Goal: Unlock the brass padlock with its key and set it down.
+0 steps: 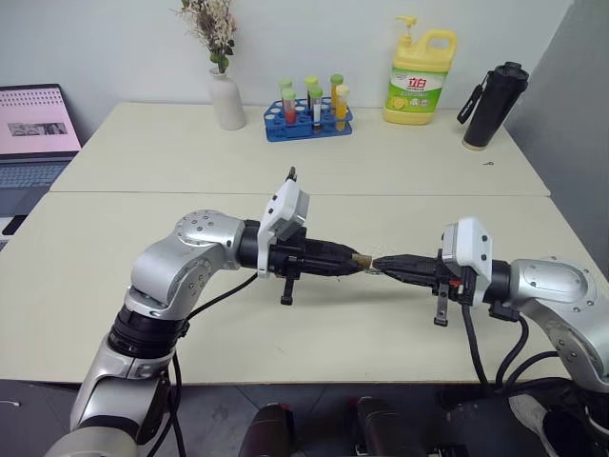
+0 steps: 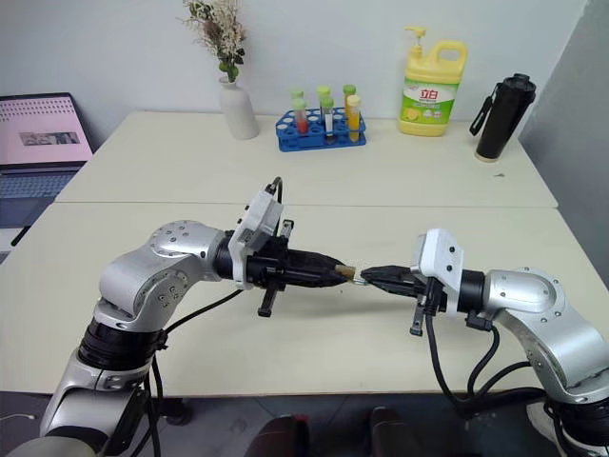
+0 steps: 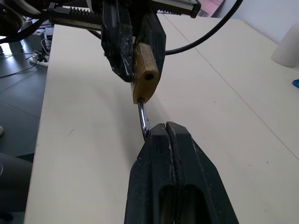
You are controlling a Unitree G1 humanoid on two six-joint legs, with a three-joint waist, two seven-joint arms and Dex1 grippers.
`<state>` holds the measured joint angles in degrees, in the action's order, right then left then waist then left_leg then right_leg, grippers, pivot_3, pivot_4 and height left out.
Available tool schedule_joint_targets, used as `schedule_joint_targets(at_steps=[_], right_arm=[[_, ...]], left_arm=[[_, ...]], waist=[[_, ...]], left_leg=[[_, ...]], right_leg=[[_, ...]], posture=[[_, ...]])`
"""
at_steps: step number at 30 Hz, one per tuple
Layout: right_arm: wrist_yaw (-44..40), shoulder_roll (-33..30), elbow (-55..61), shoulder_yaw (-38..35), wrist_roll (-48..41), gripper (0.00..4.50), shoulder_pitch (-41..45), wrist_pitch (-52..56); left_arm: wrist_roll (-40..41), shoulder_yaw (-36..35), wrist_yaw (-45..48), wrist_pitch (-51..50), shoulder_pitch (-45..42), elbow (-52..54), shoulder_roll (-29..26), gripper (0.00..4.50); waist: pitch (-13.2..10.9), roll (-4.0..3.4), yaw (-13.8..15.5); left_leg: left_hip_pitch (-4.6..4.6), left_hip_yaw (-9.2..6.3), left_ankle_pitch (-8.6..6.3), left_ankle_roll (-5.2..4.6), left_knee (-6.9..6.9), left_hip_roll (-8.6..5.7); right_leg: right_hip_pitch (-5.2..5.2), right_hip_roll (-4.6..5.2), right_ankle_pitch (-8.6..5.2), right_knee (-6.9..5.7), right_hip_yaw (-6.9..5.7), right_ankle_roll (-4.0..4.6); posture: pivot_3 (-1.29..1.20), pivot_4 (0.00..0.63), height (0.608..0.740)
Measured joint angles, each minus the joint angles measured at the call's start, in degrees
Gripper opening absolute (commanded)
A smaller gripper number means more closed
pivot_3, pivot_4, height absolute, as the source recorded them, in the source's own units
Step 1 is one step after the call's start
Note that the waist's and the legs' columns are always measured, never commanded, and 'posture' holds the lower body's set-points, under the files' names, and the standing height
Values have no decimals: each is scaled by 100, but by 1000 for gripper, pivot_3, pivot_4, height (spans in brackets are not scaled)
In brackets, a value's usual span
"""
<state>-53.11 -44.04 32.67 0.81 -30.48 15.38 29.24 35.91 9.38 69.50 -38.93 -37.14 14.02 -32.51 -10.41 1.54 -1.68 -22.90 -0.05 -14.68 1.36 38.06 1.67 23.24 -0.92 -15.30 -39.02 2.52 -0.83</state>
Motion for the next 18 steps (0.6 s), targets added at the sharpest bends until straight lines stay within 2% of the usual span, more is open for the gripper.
schedule_joint_targets(at_steps=[11, 16, 18], right_arm=[[-160, -80, -43, 35, 15, 0, 0, 1], [-229, -472, -48, 48, 365, 0, -360, -121], [-249, -475, -22, 16, 405, 679, -608, -208]], left_arm=[[39, -5, -79, -66, -1, -3, -9, 170], [-112, -6, -392, -80, 231, -97, -10, 170], [-196, -4, -574, -198, 401, -228, 2, 170]], waist=[[0, 0, 0], [0, 0, 2], [0, 0, 2]], left_leg=[[0, -1, 0, 0, 0, 0], [0, 0, 0, 0, -1, 0], [0, -2, 0, 0, -1, 1]], right_leg=[[0, 0, 0, 0, 0, 0], [0, 1, 0, 2, 2, 0], [1, 0, 0, 2, 1, 0]], posture=[[0, 150, 740], [0, 150, 740], [0, 150, 740]])
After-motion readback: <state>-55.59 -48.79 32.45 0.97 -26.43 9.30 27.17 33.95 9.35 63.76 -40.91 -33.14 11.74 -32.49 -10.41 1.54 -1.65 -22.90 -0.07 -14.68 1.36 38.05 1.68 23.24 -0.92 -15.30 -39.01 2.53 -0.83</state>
